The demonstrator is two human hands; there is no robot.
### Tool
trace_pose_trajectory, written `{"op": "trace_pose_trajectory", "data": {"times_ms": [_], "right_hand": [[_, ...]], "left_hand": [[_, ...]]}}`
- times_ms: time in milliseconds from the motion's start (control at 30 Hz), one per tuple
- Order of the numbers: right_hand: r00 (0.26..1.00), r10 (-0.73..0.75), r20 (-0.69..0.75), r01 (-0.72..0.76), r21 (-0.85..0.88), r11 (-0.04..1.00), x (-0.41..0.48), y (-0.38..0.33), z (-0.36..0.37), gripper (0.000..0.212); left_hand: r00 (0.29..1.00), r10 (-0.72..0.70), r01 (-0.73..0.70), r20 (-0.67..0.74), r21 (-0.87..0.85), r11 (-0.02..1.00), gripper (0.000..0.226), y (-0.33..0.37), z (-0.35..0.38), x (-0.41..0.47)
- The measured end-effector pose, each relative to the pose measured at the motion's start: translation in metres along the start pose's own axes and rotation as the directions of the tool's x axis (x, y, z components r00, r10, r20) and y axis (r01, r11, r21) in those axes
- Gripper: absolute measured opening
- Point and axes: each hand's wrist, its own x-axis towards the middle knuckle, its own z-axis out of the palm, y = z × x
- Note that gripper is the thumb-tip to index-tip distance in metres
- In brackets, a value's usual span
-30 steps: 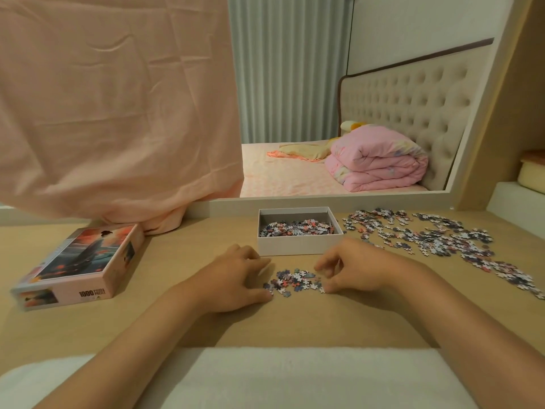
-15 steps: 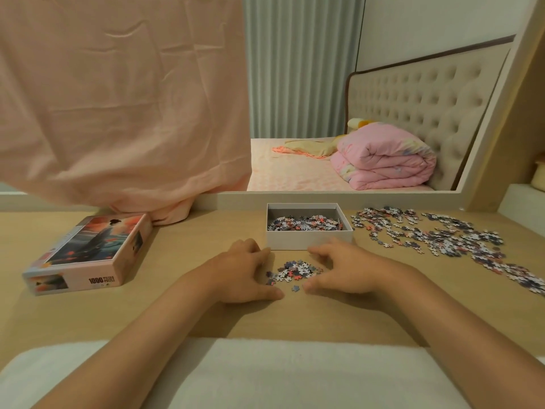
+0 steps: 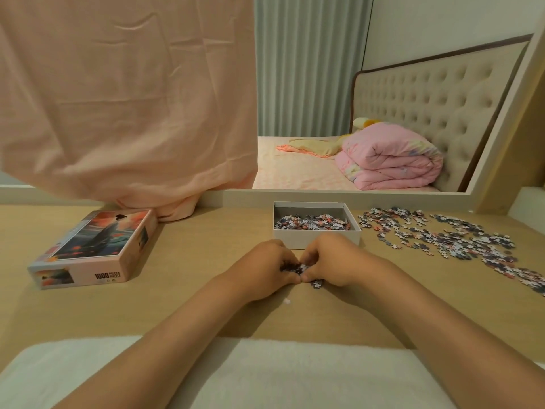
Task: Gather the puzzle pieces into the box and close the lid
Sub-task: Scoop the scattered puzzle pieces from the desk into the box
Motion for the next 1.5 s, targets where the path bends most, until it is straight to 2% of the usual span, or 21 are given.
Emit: {"op": "trace_pose_trajectory", "data": {"times_ms": [167, 300, 367, 433, 533, 600, 667, 733, 800, 900, 967, 1033, 1100, 1167, 1233, 1300, 1367, 1500], "right_hand": [[0.999, 0.045, -0.012, -0.042, 0.145, 0.989, 0.001, 0.001, 0.001, 0.017], [0.994, 0.108, -0.006, -0.098, 0.373, 0.923, 0.001, 0.005, -0.002, 0.012], [0.988, 0.141, -0.059, -0.094, 0.49, 0.867, 0.001, 0.006, -0.009, 0.012], [0.974, 0.169, -0.148, -0.068, 0.524, 0.849, 0.008, 0.009, -0.022, 0.013], [0.939, 0.148, -0.31, 0.026, 0.495, 0.869, 0.027, 0.016, -0.041, 0.015], [0.914, 0.117, -0.388, 0.056, 0.408, 0.911, 0.038, 0.02, -0.048, 0.017], [0.926, 0.068, -0.371, 0.047, 0.292, 0.955, 0.044, 0.022, -0.053, 0.017], [0.958, 0.041, -0.283, 0.017, 0.202, 0.979, 0.048, 0.025, -0.053, 0.019], [0.972, 0.045, -0.233, -0.004, 0.173, 0.985, 0.048, 0.028, -0.052, 0.025], [0.957, 0.019, -0.29, 0.019, 0.127, 0.992, 0.042, 0.031, -0.053, 0.026], [0.946, -0.028, -0.324, 0.068, 0.113, 0.991, 0.031, 0.028, -0.053, 0.022], [0.951, -0.074, -0.3, 0.114, 0.117, 0.987, 0.021, 0.025, -0.052, 0.017], [0.979, -0.098, -0.177, 0.121, 0.123, 0.985, 0.009, 0.021, -0.047, 0.013], [0.992, -0.115, -0.049, 0.117, 0.052, 0.992, 0.0, 0.018, -0.039, 0.011], [0.991, -0.119, -0.056, 0.121, 0.036, 0.992, -0.006, 0.017, -0.031, 0.009], [0.992, -0.109, -0.064, 0.114, 0.079, 0.99, -0.01, 0.017, -0.025, 0.006], [0.994, -0.108, -0.002, 0.108, 0.043, 0.993, -0.014, 0.015, -0.022, 0.01], [0.997, -0.072, 0.027, 0.073, -0.056, 0.996, -0.019, 0.014, -0.018, 0.05]], "left_hand": [[0.998, -0.034, 0.029, -0.046, -0.113, 0.993, 0.027, -0.003, 0.002, 0.003], [0.994, -0.097, 0.08, -0.056, -0.259, 0.963, 0.018, -0.006, -0.001, 0.011], [0.99, -0.126, 0.091, -0.065, -0.39, 0.916, 0.017, -0.003, -0.006, 0.02], [0.984, -0.146, 0.08, -0.1, -0.484, 0.871, 0.016, 0.0, -0.015, 0.033], [0.975, -0.148, 0.05, -0.168, -0.483, 0.874, 0.012, 0.003, -0.031, 0.061], [0.972, -0.135, 0.041, -0.194, -0.428, 0.903, 0.009, 0.003, -0.038, 0.079], [0.979, -0.11, 0.046, -0.171, -0.343, 0.938, 0.012, 0.0, -0.038, 0.091], [0.989, -0.075, 0.044, -0.127, -0.239, 0.97, 0.023, -0.003, -0.035, 0.095], [0.99, -0.067, 0.043, -0.122, -0.186, 0.982, 0.03, -0.006, -0.033, 0.093], [0.98, -0.057, 0.02, -0.191, -0.191, 0.981, 0.027, -0.009, -0.033, 0.084], [0.978, 0.0, -0.035, -0.21, -0.165, 0.986, 0.023, -0.007, -0.037, 0.072], [0.987, 0.043, -0.066, -0.156, -0.146, 0.987, 0.015, -0.003, -0.041, 0.055], [0.999, 0.047, -0.046, 0.002, -0.149, 0.988, 0.013, 0.001, -0.043, 0.034], [0.983, 0.016, 0.001, 0.182, -0.09, 0.996, 0.028, 0.007, -0.044, 0.014], [0.96, 0.005, 0.004, 0.282, -0.031, 1.0, 0.042, 0.014, -0.041, -0.004], [0.944, 0.045, -0.032, 0.326, -0.045, 0.998, 0.048, 0.021, -0.036, -0.018], [0.938, 0.097, -0.079, 0.333, -0.068, 0.995, 0.047, 0.022, -0.028, -0.026], [0.966, 0.136, -0.118, 0.221, -0.092, 0.989, 0.031, 0.012, -0.017, -0.022]]}}
